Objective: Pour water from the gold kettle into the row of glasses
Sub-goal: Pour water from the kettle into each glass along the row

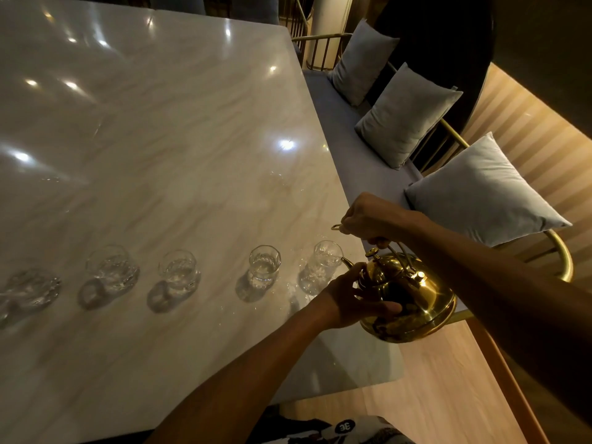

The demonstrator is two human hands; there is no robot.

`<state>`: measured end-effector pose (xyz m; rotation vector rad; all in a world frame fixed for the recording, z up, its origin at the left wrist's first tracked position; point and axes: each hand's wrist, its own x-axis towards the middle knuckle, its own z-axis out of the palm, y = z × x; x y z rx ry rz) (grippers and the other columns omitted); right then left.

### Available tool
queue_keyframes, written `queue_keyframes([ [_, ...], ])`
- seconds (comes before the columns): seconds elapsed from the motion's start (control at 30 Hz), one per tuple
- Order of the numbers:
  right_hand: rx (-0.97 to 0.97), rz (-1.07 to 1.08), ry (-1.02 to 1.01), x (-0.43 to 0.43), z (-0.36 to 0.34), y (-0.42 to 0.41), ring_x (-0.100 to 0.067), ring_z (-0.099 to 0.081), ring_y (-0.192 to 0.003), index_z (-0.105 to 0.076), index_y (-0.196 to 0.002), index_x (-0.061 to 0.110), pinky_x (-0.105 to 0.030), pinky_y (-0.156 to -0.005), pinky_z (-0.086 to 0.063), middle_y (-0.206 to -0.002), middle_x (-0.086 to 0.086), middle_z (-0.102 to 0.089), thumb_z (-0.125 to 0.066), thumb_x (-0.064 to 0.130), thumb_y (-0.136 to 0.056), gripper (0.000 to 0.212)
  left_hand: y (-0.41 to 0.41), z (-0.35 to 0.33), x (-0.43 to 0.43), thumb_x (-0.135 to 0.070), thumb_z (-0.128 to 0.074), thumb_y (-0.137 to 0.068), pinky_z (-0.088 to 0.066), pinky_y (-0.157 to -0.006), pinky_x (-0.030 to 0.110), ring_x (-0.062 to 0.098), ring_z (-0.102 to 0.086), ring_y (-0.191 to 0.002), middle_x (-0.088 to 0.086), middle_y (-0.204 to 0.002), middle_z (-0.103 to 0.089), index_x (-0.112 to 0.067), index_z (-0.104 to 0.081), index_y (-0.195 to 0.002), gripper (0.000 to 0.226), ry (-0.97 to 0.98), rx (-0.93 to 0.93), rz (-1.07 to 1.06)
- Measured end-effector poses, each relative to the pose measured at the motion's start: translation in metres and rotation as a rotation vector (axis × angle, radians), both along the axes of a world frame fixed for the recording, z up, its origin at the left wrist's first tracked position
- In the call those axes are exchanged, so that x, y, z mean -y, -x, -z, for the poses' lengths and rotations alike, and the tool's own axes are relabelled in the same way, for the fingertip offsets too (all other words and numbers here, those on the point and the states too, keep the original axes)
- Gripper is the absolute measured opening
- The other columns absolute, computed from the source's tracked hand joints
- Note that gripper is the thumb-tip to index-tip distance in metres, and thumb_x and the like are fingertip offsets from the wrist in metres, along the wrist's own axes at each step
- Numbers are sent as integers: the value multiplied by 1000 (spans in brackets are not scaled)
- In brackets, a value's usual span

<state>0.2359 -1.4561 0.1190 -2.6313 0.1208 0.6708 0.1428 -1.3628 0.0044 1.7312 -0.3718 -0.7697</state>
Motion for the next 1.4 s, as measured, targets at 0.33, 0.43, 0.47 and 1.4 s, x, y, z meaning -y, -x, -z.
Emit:
queue_keyframes([
  [0.33,-3,10,-6,-4,-2,1,-16,-51,-46,-70,-100,-6,-24,-44,-43,-69,-10,-62,-61,21,-91,30,2,-4,-3,-26,-79,-89,-47,-98,25,10,-55,-121,-1,-139,-62,-28,-44,-148,69,74,18,-2],
  [0.43,5,-3,7,-5,-2,1,-17,-53,-49,-70,-99,-5,-25,-47,-43,-76,-14,-67,-62,22,-90,30,3,-5,-3,-23,-77,-91,-48,-98,24,13,-55,-124,3,-143,-60,-25,-43,-149,67,88,17,5],
  [0.47,5,-3,9,-5,-2,1,-17,-54,-50,-70,-99,-5,-25,-47,-43,-78,-16,-68,-63,22,-90,30,3,-6,-3,-24,-77,-91,-49,-100,27,15,-55,-127,4,-144,-60,-25,-43,-149,67,87,19,3],
  [1.4,-84,46,8,-5,-9,-5,-23,-52,-52,-69,-90,-6,-29,-47,-43,-71,-15,-60,-63,20,-89,27,6,-13,-3,-48,-77,-80,-49,-110,50,24,-57,-133,0,-142,-62,-34,-46,-143,72,79,9,-27],
])
